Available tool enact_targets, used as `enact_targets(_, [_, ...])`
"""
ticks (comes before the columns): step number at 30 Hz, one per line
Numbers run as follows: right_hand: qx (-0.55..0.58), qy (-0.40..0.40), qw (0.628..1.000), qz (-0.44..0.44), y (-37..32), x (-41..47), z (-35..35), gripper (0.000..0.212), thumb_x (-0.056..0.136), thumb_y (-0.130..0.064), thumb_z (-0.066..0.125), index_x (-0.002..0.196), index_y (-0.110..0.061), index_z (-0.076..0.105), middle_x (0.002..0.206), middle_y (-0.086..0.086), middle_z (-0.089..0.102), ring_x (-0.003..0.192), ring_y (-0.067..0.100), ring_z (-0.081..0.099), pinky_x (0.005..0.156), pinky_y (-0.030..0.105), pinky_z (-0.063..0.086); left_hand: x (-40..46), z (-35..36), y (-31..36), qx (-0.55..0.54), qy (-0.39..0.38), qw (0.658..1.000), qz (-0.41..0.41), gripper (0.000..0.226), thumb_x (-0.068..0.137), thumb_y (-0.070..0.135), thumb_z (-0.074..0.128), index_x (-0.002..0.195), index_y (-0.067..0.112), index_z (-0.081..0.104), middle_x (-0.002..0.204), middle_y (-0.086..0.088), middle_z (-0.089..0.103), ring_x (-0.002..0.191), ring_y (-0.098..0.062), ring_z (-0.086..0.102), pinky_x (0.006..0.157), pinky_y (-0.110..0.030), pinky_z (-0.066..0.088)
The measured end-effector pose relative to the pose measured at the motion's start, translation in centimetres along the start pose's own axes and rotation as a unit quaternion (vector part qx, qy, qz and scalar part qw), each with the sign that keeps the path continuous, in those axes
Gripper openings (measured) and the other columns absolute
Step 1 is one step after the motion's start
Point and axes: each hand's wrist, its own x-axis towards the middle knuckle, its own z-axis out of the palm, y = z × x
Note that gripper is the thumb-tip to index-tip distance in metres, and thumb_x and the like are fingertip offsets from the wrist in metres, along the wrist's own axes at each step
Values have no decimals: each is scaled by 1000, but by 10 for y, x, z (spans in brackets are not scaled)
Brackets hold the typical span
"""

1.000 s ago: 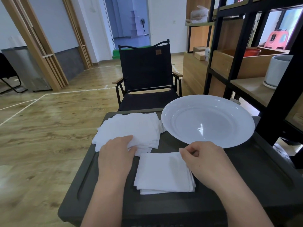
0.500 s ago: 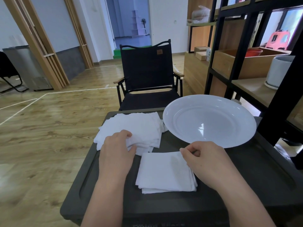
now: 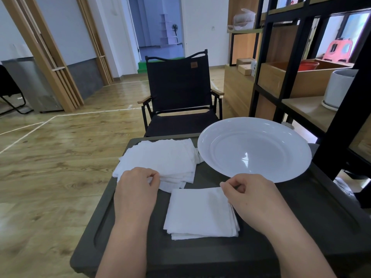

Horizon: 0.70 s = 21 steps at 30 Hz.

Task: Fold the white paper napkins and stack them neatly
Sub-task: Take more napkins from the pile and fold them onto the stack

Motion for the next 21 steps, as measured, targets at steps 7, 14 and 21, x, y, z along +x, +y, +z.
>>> enact_targets(7, [2, 4, 1000, -5, -1, 0, 0, 23, 93, -40, 56, 84, -24, 69, 63, -6, 63, 59, 6, 56, 51, 17, 37, -5, -8, 9, -48, 32, 998, -14, 20, 89, 22, 56, 75, 20, 70, 81, 12, 67, 81, -15, 56, 62, -27, 41])
enact_targets(14, [33, 17, 999, -25, -4, 0, 2, 21, 92, -37, 58, 80, -24, 70, 70, -5, 69, 68, 6, 63, 58, 17, 45, -9, -19, 10, -84, 34, 993, -70, 16, 87, 25, 57, 77, 26, 69, 72, 17, 64, 72, -8, 58, 55, -17, 38])
enact_targets(21, [37, 22, 999, -29, -2, 0, 1, 22, 92, -37, 58, 79, -24, 69, 69, -5, 68, 67, 6, 62, 57, 16, 45, -12, -28, 14, -116, 71, 987, -91, 18, 93, 24, 47, 80, 18, 59, 71, 5, 61, 68, -19, 53, 55, -32, 35])
